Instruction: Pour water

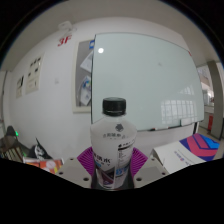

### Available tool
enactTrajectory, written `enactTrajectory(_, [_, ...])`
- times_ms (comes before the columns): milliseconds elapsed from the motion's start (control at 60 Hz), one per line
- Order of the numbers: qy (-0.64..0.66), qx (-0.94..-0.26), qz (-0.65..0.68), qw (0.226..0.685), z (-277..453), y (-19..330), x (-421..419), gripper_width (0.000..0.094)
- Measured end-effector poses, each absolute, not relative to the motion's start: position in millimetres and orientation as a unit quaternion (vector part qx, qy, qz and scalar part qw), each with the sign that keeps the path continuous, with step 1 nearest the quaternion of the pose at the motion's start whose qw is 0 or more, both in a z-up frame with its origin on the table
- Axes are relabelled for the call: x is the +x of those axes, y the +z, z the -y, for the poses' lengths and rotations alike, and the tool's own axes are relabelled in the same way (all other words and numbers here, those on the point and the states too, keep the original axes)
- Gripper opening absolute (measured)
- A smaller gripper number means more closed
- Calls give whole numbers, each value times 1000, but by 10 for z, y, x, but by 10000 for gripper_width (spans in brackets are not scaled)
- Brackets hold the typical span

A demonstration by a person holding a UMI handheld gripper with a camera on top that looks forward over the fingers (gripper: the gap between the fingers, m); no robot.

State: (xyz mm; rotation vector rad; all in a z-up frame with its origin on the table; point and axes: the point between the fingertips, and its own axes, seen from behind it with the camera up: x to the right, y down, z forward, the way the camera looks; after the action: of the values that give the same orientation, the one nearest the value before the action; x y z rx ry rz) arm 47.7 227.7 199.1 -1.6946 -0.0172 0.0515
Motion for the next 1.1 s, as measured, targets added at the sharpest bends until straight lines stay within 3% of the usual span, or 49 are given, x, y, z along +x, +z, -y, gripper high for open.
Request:
enactTrajectory(150, [3,-788,23,615,-2293,1224,571,401])
enactTrajectory(350, [-1,-815,24,579,-2316,621,654,403])
enactTrajectory(367, [-4,-817,26,576,-2313,575,661,434])
enactTrajectory(450, [-5,-812,23,583,-2305,597,665,416])
enactTrajectory(617, [-8,-820,19,571,-2278,566,690,589])
enactTrajectory(683, [-10,-835,21,550,-2221,505,677,874])
enactTrajectory(733, [-19,-836,19,547,-2170,545,715,821])
enactTrajectory(783, [-29,-836,12,549,-2097,614,756,852])
enactTrajectory(1100, [-53,-837,-8,545,-927,1211,603,842])
